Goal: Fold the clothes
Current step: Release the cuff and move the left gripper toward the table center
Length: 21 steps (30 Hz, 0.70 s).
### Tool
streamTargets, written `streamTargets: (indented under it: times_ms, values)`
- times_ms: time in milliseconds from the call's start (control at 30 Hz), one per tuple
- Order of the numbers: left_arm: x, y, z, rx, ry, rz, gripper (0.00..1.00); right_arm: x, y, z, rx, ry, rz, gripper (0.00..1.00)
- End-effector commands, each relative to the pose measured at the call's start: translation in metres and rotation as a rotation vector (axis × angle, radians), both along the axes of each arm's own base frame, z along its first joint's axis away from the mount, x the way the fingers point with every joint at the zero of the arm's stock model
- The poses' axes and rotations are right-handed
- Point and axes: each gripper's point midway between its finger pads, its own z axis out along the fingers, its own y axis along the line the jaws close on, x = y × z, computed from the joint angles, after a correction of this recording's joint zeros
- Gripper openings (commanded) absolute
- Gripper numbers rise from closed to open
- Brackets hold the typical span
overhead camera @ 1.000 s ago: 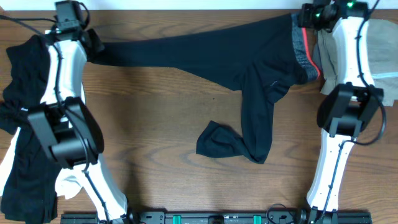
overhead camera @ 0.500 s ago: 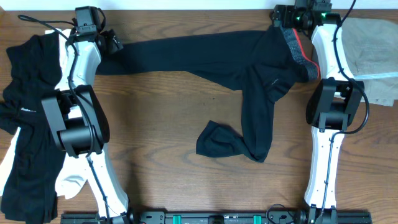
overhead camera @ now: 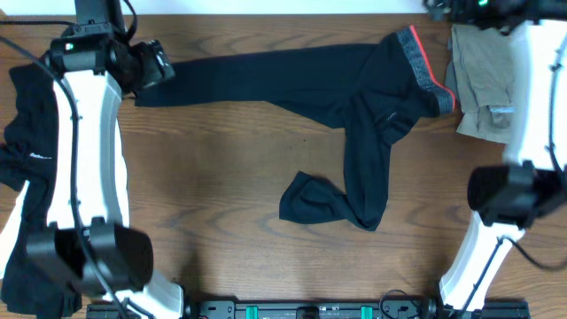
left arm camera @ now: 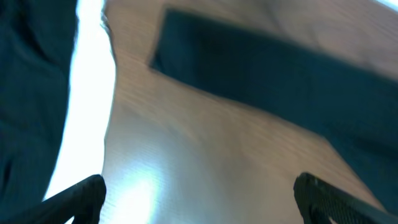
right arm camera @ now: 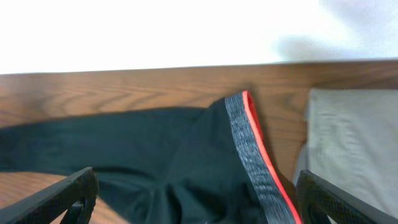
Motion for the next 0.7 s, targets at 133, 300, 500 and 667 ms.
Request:
streamTargets:
  times_ms: [133, 300, 500, 667]
  values:
    - [-0.054, -0.109, -0.041, -0.061, 0.25, -0.424, 0.98, -0.021, -0.01, 0.002, 0.0, 0.051, -0.009, 0.99]
    - [-0.093, -0.158, -0.084, 0.002, 0.376, -0.72, 0.98, -0.027, -0.013, -0.003, 0.002, 0.079, -0.013, 0.99]
    - [-0.134, -0.2, -0.133, -0.066, 0.451, -0.927, 0.98, -0.027, -0.013, -0.004, -0.007, 0.08, -0.004, 0.99]
    - [-0.163, -0.235, -0.153, -0.221, 0.448, -1.119, 0.98, -0.028, -0.013, -0.004, -0.007, 0.082, -0.003, 0.99]
